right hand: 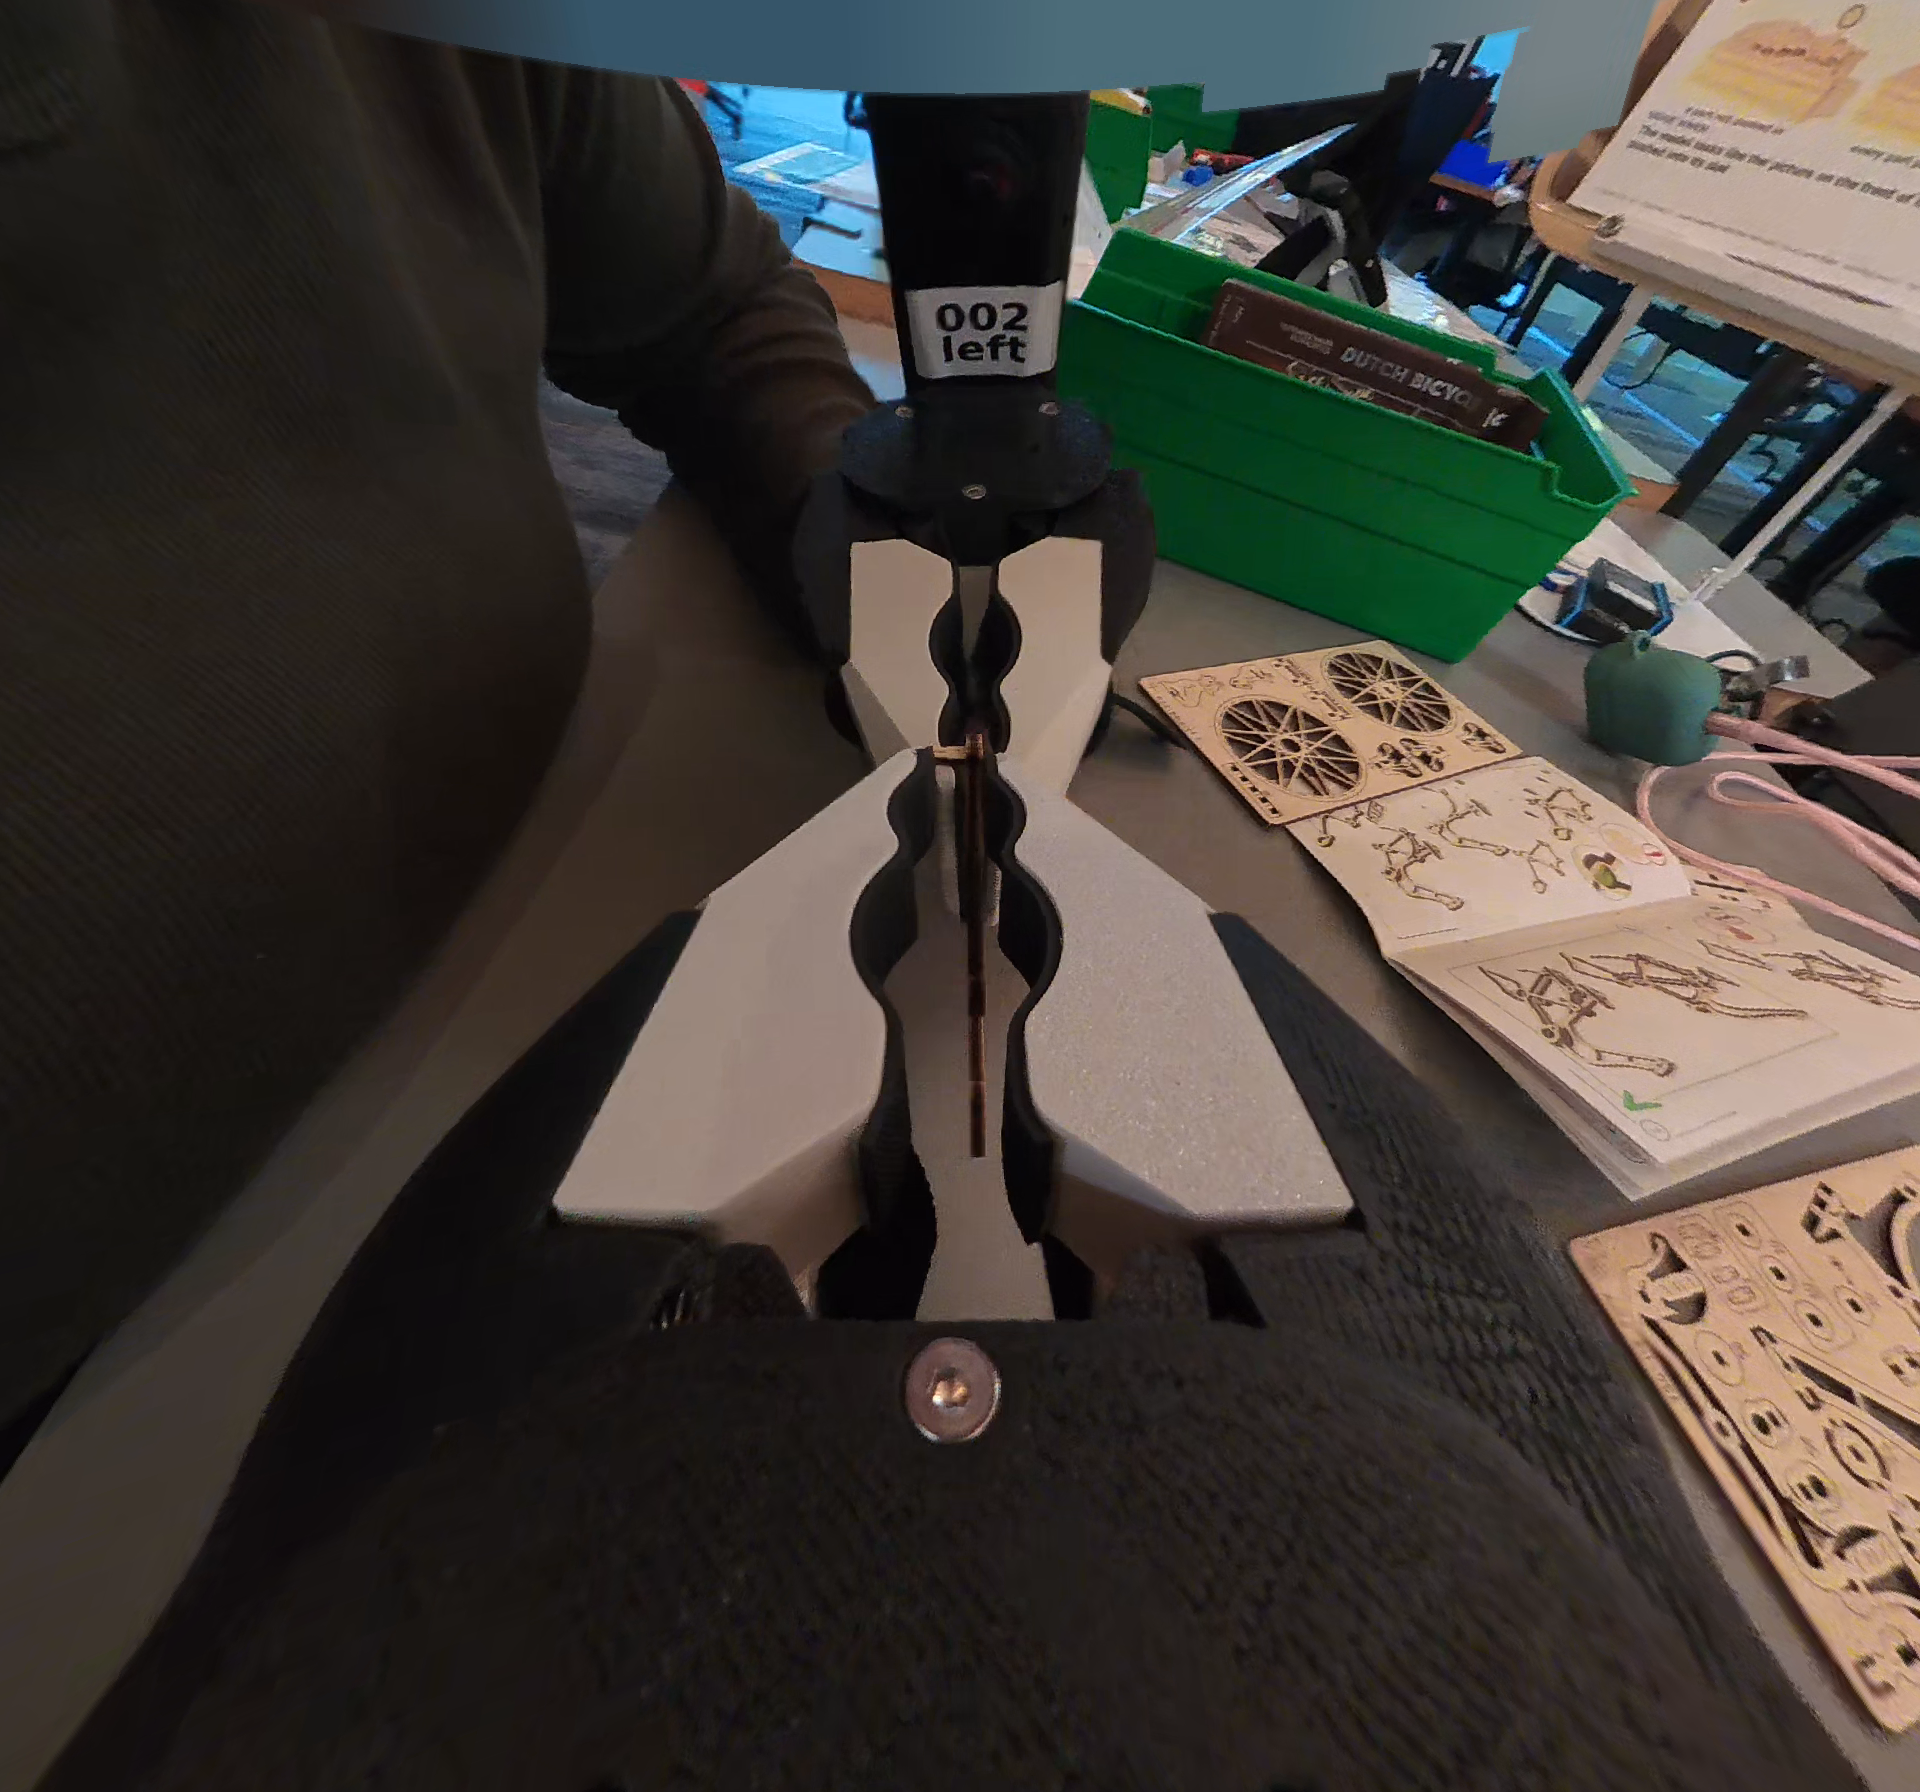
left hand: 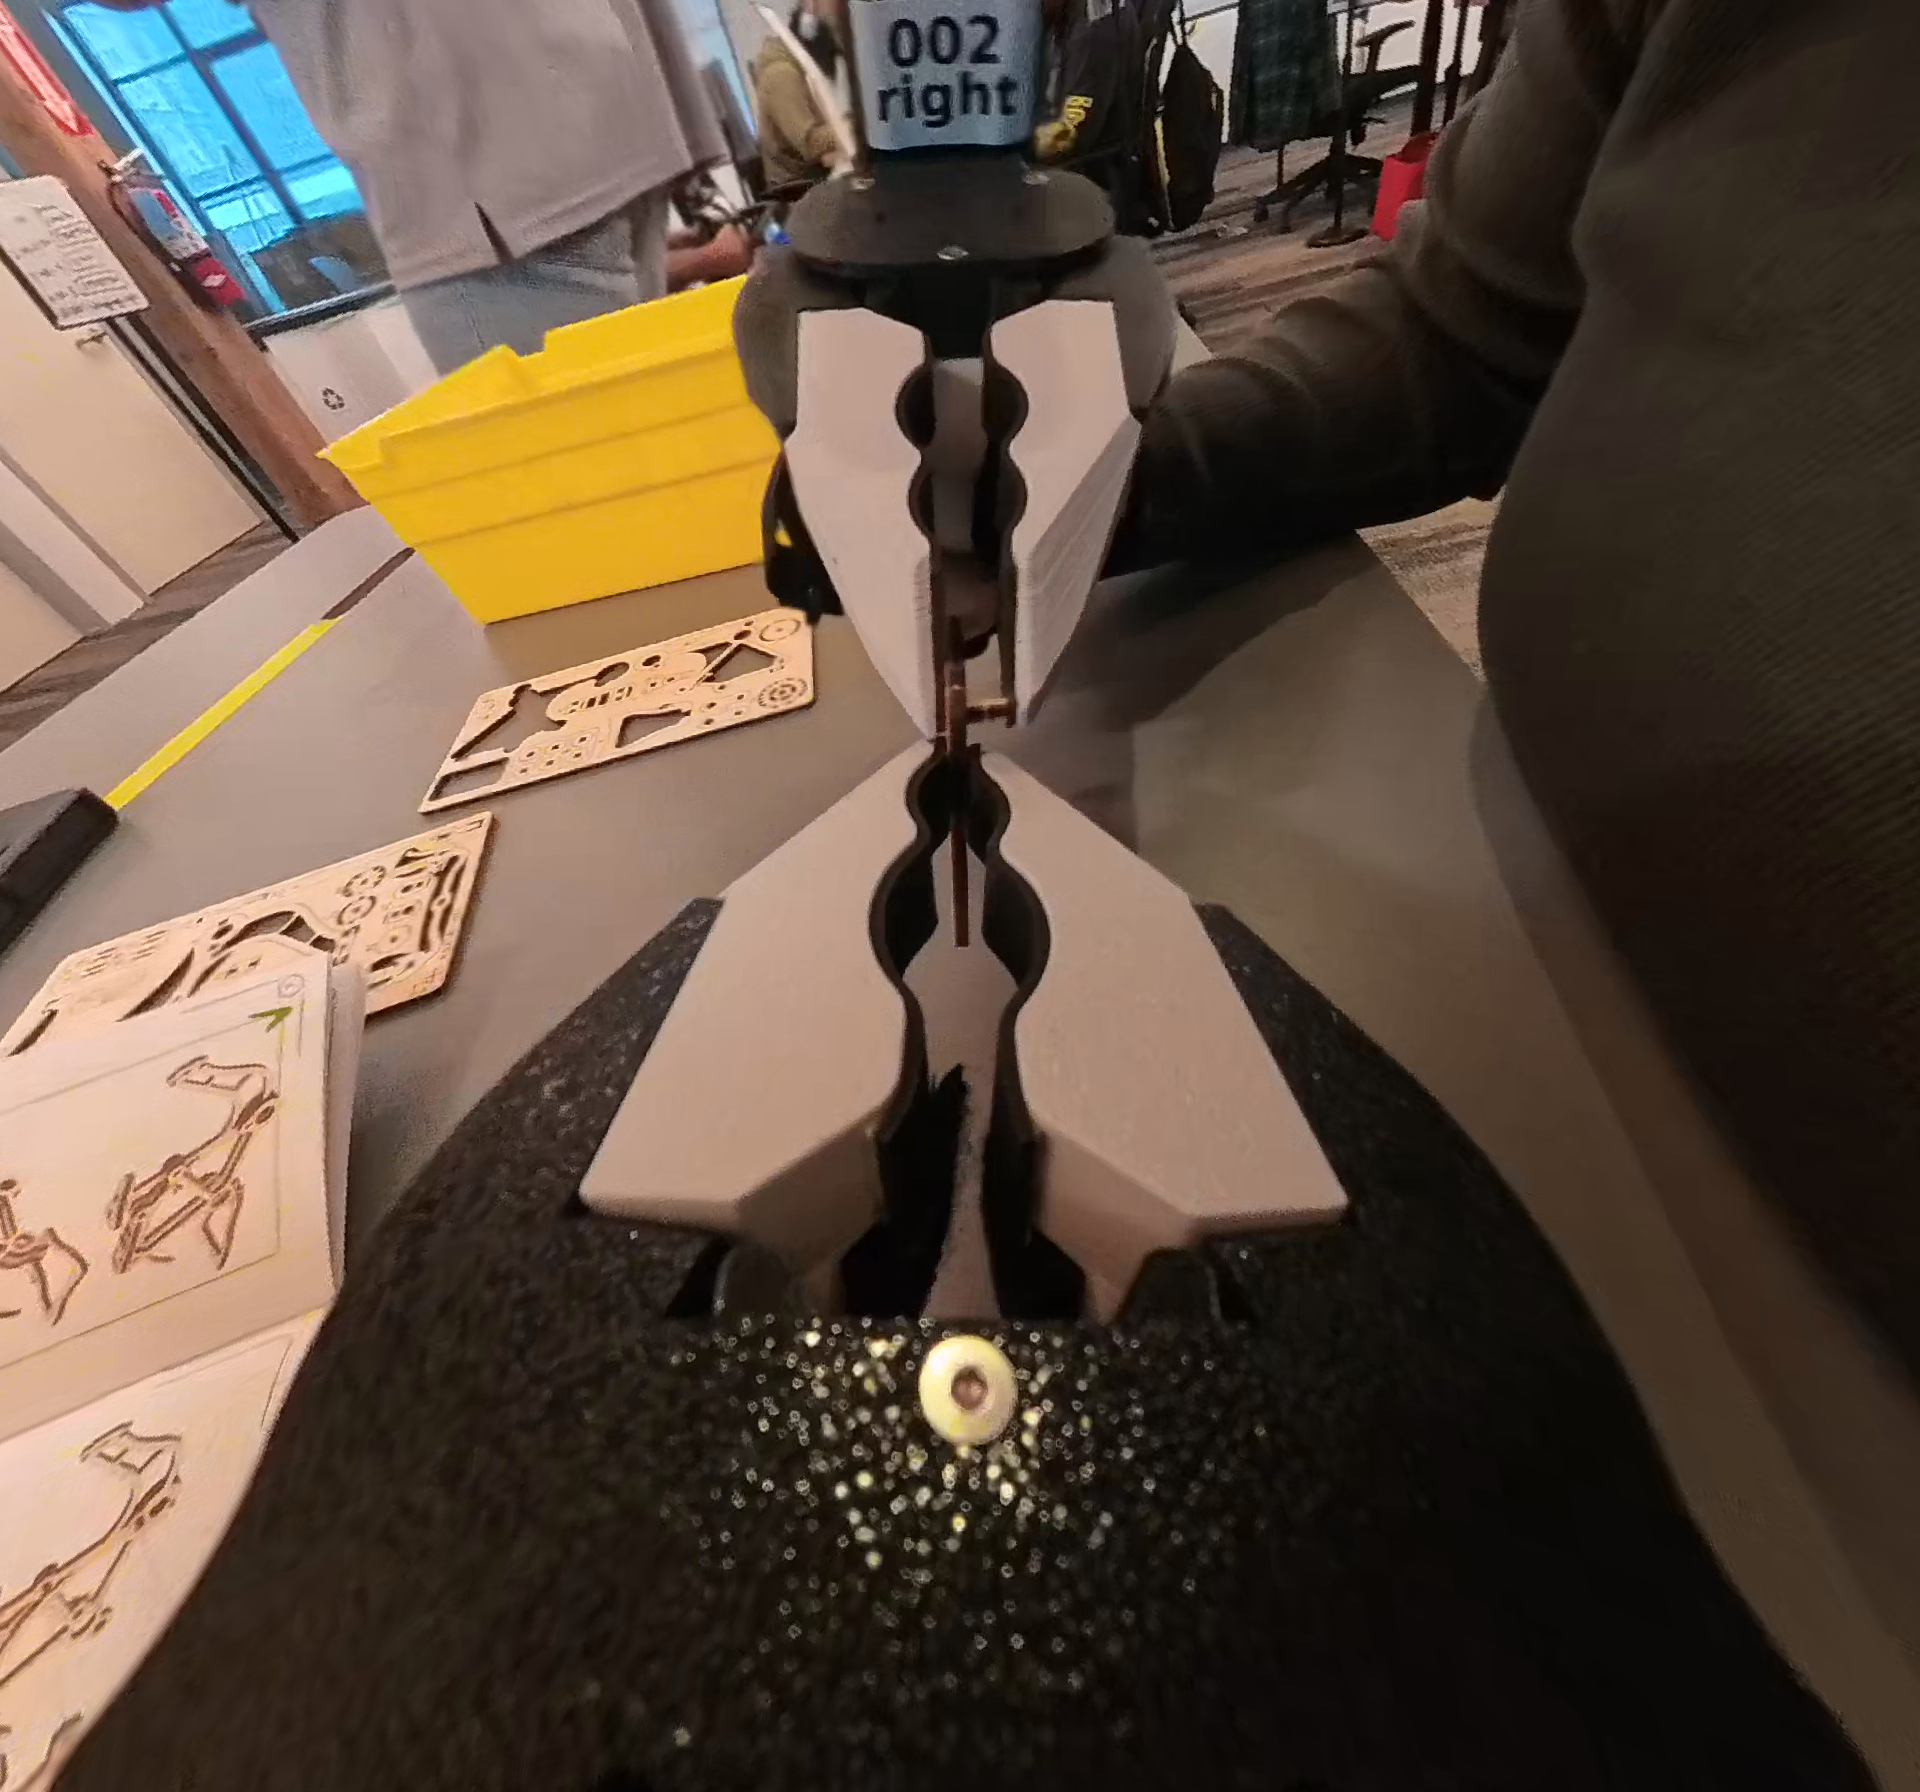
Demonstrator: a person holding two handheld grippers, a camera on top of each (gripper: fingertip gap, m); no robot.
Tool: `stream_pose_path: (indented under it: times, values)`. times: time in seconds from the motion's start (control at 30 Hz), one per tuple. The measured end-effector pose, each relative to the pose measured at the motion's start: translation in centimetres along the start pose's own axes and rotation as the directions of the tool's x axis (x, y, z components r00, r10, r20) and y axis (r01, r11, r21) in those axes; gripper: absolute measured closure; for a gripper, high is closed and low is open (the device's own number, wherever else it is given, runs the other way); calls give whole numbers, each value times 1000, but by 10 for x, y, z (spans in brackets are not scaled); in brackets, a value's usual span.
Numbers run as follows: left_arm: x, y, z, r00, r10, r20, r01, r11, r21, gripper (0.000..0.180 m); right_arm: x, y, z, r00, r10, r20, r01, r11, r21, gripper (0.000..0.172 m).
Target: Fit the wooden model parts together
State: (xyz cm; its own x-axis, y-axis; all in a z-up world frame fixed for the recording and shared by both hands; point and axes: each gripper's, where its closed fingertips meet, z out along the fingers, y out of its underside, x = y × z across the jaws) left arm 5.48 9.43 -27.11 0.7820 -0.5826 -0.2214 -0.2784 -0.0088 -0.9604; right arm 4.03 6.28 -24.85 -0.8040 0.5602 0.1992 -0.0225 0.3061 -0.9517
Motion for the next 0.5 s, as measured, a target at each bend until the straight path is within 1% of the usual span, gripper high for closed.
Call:
stream_pose_path:
  times: [0.03,0.07,0.1,0.13,0.23,0.33,0.4,0.5]
  values:
    - [-1,0,0,1000,-6,12,6,1000,-5,180,1,0,0,1000,-15,-19,15,1000,2,164]
    - [-2,1,0,1000,-5,27,5,1000,-18,180,3,-1,-1,999,-33,-39,33,999,-3,156]
    - [-4,4,1,999,3,44,-2,999,-41,180,4,-1,-1,998,-43,-56,43,999,-9,142]
    - [-4,7,1,998,15,54,-11,998,-62,180,5,-2,-1,997,-42,-66,41,999,-14,140]
    - [-5,10,2,995,62,78,-53,993,-108,180,9,3,-2,994,-57,-95,52,997,-57,145]
    - [-3,16,4,989,123,78,-108,980,-169,180,4,8,0,993,-97,-70,89,991,-102,151]
    - [0,17,5,989,130,63,-117,977,-181,180,1,13,2,991,-124,-55,116,984,-137,151]
    - [2,20,6,994,105,41,-96,977,-193,180,0,19,2,986,-160,-51,149,973,-176,152]
